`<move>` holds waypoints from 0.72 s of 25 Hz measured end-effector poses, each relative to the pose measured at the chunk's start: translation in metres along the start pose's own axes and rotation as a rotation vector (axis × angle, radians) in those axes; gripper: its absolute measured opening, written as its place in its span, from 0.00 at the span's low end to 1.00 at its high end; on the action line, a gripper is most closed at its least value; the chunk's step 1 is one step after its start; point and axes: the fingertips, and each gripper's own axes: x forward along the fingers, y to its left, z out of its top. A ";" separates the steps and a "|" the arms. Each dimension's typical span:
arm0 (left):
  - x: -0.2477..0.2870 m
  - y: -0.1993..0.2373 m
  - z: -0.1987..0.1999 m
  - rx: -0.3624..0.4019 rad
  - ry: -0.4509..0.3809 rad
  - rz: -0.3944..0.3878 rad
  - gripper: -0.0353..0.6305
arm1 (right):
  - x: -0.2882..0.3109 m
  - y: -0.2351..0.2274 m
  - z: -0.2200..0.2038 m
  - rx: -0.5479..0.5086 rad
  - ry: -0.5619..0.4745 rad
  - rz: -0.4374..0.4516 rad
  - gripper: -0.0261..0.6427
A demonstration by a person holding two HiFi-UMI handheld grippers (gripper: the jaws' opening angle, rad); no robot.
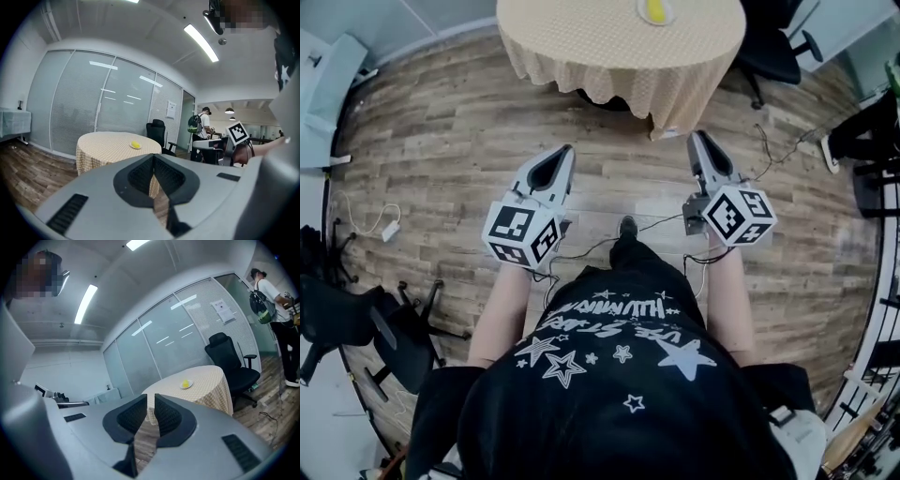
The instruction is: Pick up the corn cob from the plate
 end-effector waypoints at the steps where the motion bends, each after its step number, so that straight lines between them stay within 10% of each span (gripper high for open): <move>1: 0.011 0.000 0.004 0.001 0.001 0.000 0.06 | 0.006 -0.009 0.004 0.004 0.001 0.000 0.13; 18: 0.152 0.013 0.030 -0.004 0.011 0.066 0.06 | 0.090 -0.127 0.042 0.084 0.010 0.028 0.13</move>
